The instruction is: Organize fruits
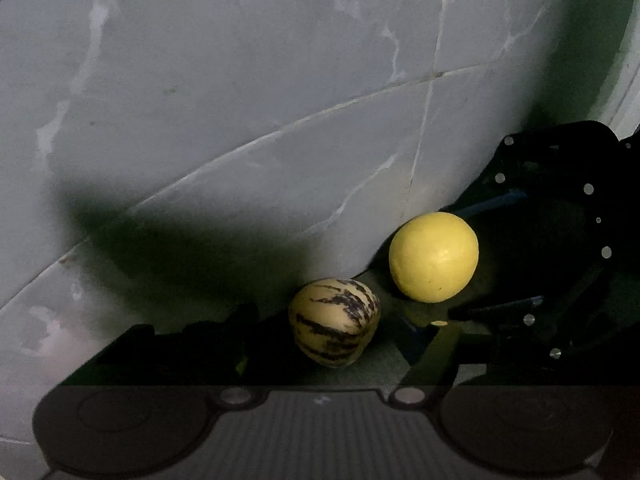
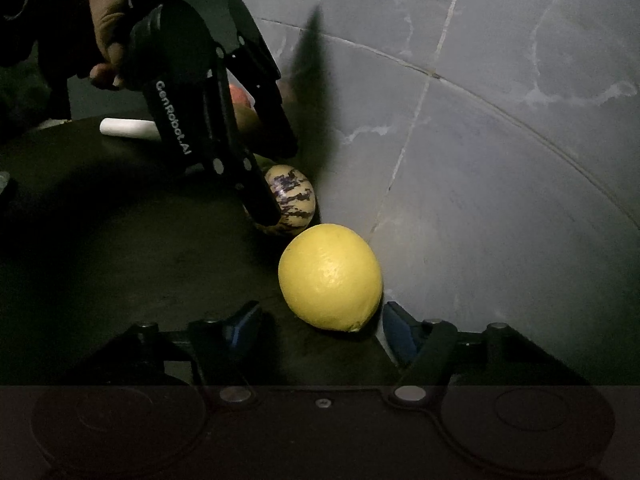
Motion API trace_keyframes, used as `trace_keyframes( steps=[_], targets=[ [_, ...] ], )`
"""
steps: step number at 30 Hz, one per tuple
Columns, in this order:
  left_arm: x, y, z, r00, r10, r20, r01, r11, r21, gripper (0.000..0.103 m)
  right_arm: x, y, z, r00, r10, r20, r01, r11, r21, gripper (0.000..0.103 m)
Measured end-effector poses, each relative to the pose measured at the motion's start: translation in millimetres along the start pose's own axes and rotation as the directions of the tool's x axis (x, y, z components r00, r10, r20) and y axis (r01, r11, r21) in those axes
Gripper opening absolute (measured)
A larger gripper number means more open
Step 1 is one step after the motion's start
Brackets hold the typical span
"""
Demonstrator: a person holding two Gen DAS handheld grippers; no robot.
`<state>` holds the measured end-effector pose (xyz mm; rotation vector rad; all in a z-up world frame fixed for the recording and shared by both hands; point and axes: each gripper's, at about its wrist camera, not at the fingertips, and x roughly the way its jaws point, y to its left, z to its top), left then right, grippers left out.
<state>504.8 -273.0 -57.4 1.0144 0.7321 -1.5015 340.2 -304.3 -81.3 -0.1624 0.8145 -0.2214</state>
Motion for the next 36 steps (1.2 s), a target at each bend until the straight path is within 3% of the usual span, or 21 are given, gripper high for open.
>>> trace_keyframes(
  steps=[9,16,19,36],
  targets=[
    [13,7,8,0.998,-0.051,-0.032,0.052,0.999,0.017,0.059,10,7,2,0.999,-0.036,0.021,0.036,0.999,-0.009,0.065],
    [14,7,8,0.998,-0.066,-0.017,0.066,0.998,0.001,0.058,11,8,1,0.999,-0.037,0.037,0.038,0.999,-0.012,0.064],
    [15,10,1,0.998,-0.062,-0.010,0.062,0.998,-0.011,0.058,7,6,-3,0.998,-0.048,0.045,0.048,0.999,-0.004,0.057],
    [-8,24,-50,0.997,-0.043,0.067,0.055,0.981,-0.186,0.057,11,3,-1,0.997,-0.056,0.047,0.054,0.997,0.057,0.063]
  ],
)
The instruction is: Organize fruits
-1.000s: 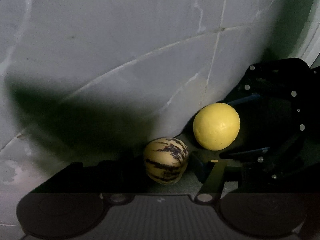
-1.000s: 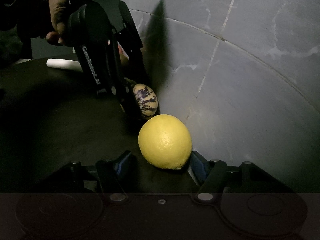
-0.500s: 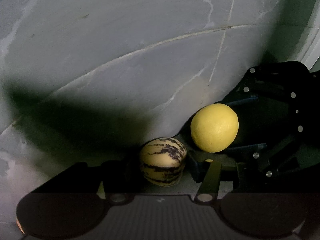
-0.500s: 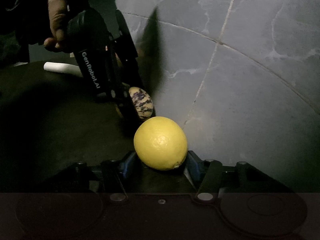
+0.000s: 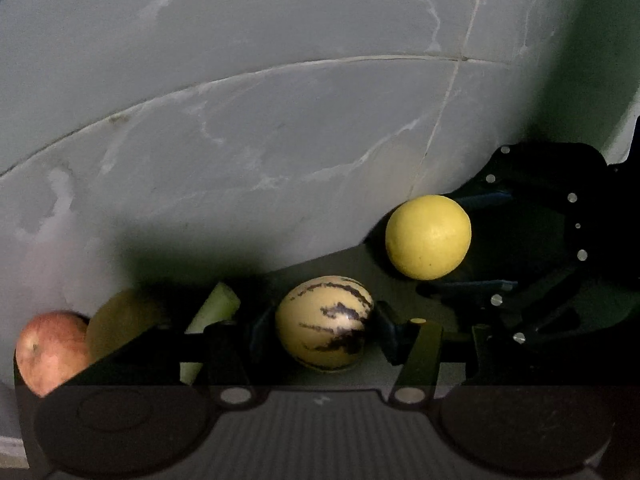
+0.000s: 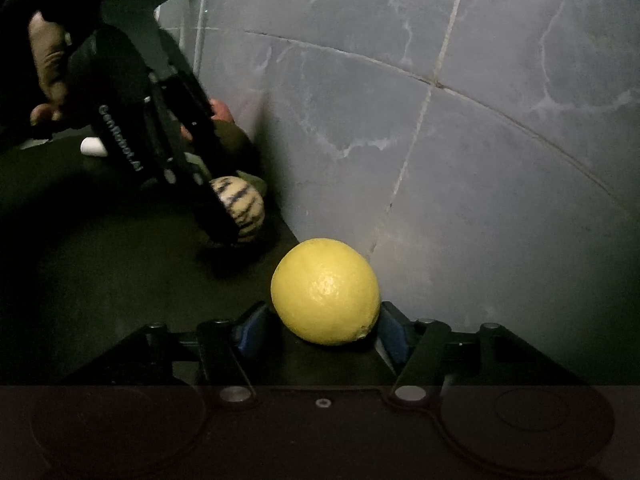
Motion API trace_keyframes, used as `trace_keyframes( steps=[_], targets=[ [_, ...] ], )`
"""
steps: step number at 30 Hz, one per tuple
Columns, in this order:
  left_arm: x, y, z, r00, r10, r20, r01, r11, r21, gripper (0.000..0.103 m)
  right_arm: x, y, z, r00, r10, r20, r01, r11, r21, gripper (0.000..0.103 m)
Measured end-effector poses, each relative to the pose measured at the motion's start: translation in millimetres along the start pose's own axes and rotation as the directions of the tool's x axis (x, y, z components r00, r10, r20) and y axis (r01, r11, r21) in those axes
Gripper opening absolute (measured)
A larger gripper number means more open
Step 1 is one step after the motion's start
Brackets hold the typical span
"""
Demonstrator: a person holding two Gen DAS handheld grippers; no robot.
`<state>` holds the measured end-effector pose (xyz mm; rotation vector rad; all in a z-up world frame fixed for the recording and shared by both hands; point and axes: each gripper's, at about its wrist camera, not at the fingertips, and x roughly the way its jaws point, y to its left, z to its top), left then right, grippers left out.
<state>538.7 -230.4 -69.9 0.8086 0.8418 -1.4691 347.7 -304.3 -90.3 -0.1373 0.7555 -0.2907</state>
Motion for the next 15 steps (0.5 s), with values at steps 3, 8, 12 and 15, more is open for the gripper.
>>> trace_keyframes(
  steps=[3,8,12,15],
  targets=[
    [0,-5,-9,1.000,0.007,0.014,-0.007,1.000,-0.014,0.057,0,2,0,1.000,-0.021,0.010,0.021,1.000,0.015,0.063],
    [-3,-5,-18,0.999,0.028,0.047,-0.026,0.999,-0.039,0.057,1,6,-2,0.998,-0.049,0.033,0.048,0.998,0.035,0.060],
    [1,-13,-30,0.996,0.050,0.077,-0.044,0.996,-0.079,0.057,0,5,-3,0.998,-0.041,0.038,0.038,0.997,0.061,0.059],
    [5,-17,-40,0.993,0.072,0.093,-0.060,0.990,-0.130,0.057,-5,-1,-8,0.999,-0.029,0.035,0.027,0.997,0.075,0.059]
  ],
)
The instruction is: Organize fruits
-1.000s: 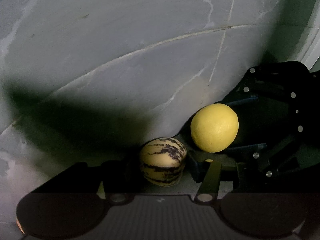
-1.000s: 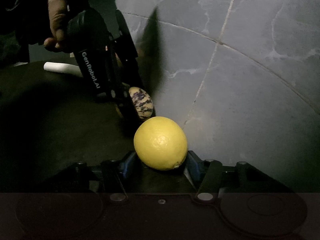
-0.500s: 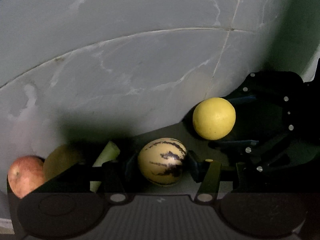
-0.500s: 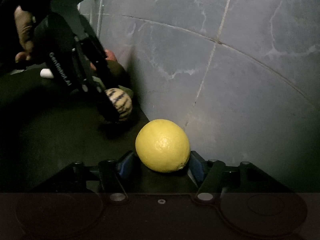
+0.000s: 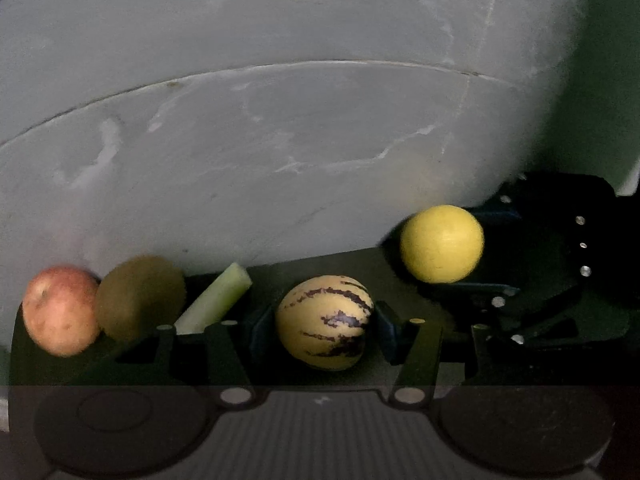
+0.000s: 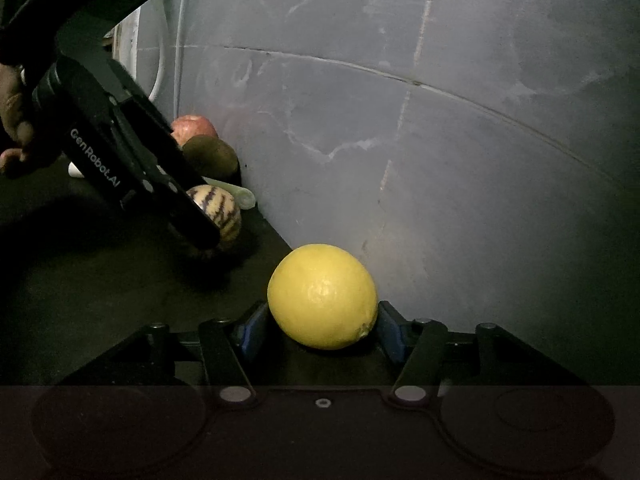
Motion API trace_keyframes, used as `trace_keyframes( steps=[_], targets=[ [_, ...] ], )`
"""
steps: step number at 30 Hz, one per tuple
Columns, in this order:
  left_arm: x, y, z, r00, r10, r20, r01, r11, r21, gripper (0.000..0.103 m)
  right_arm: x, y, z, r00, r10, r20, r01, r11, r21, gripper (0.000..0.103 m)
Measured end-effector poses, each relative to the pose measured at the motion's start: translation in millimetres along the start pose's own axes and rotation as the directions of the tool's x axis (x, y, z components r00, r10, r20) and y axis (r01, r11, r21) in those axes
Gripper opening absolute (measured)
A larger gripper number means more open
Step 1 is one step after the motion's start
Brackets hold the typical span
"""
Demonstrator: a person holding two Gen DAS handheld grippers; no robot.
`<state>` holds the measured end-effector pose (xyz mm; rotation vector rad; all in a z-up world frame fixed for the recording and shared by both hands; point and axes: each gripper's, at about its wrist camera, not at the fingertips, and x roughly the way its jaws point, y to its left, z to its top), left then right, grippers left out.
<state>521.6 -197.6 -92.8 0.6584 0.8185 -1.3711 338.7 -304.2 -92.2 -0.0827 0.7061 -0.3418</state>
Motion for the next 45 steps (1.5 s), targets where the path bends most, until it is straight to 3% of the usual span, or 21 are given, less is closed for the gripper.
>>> trace_keyframes(
  steps=[7,18,36,42,45],
  targets=[
    [-17,-13,-27,0.999,-0.016,0.051,0.020,0.996,-0.085,0.057,-23,-7,-8,0.997,0.071,-0.022,-0.071,0.997,0.013,0.059],
    [-14,-40,-46,0.998,-0.056,0.015,0.058,0.992,-0.108,0.057,-53,-9,-17,0.986,0.157,-0.060,-0.156,0.987,0.031,0.059],
    [-30,-51,-38,0.999,-0.035,0.012,0.036,0.993,-0.111,0.057,-26,-21,4,0.955,0.297,-0.024,-0.297,0.948,-0.116,0.059],
    [-34,-52,-42,0.999,-0.018,0.032,0.023,0.987,-0.162,0.056,-27,-32,-2,0.946,0.325,0.002,-0.324,0.944,-0.058,0.058],
    [-43,-49,-47,0.998,-0.016,0.061,0.030,0.971,-0.238,0.056,-28,-36,-5,0.945,0.327,0.013,-0.327,0.945,-0.008,0.057]
  ],
)
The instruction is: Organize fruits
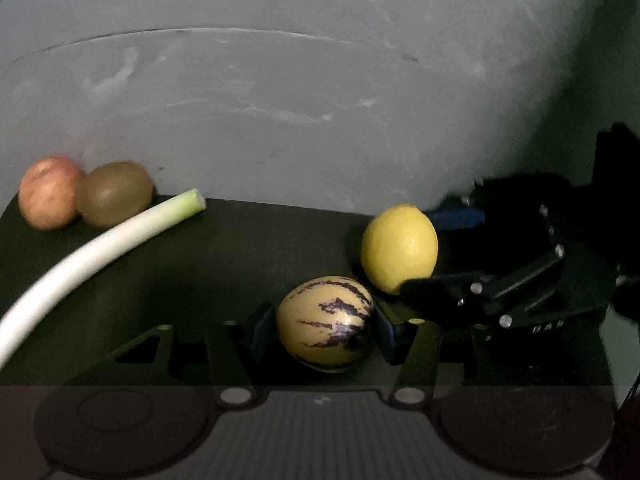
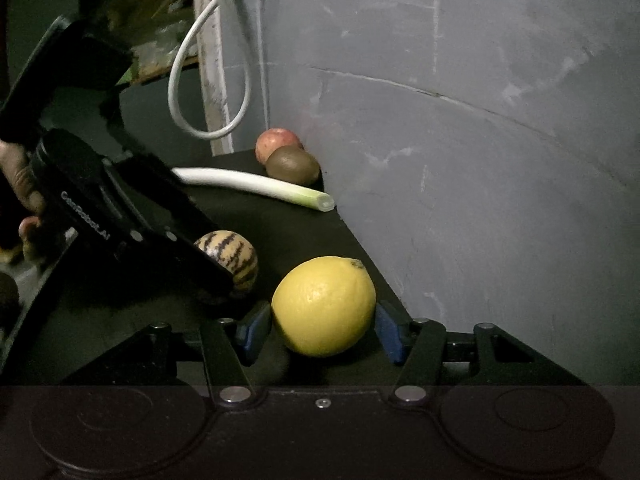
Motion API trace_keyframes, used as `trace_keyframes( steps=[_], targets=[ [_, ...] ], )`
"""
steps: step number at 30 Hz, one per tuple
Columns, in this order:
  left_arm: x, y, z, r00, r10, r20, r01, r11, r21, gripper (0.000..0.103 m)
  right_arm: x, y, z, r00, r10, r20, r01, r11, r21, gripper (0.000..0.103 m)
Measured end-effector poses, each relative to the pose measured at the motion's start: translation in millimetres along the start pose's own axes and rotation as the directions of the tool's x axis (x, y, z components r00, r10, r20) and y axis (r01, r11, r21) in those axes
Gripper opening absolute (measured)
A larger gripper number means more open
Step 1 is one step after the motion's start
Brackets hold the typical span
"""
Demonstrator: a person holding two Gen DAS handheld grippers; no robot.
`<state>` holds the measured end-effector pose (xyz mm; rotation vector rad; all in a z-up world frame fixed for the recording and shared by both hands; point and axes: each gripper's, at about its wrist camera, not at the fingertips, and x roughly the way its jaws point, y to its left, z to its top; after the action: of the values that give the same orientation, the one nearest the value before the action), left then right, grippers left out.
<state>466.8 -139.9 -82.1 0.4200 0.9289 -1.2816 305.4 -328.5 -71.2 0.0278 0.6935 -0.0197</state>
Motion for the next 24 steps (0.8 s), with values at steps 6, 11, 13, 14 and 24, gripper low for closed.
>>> trace_keyframes(
  steps=[6,11,13,14,24],
  targets=[
    [-20,10,-12,0.999,0.021,0.049,-0.014,0.988,-0.155,0.056,-5,5,1,1.000,0.021,0.011,-0.021,0.999,0.040,0.057],
    [-40,14,-22,0.995,0.058,0.079,-0.040,0.977,-0.211,0.056,-6,21,4,0.999,0.044,0.014,-0.044,0.999,0.018,0.054],
    [-51,15,-26,0.993,0.071,0.090,-0.049,0.972,-0.231,0.056,-8,29,5,0.999,0.049,0.022,-0.049,0.999,0.000,0.052],
    [-56,15,-29,0.992,0.078,0.095,-0.053,0.970,-0.238,0.056,-8,33,7,0.999,0.047,0.025,-0.047,0.999,-0.015,0.050],
    [-75,15,-55,0.990,0.110,0.092,-0.078,0.953,-0.292,0.056,7,46,12,0.999,0.036,-0.039,-0.038,0.999,-0.039,0.061]
  ],
)
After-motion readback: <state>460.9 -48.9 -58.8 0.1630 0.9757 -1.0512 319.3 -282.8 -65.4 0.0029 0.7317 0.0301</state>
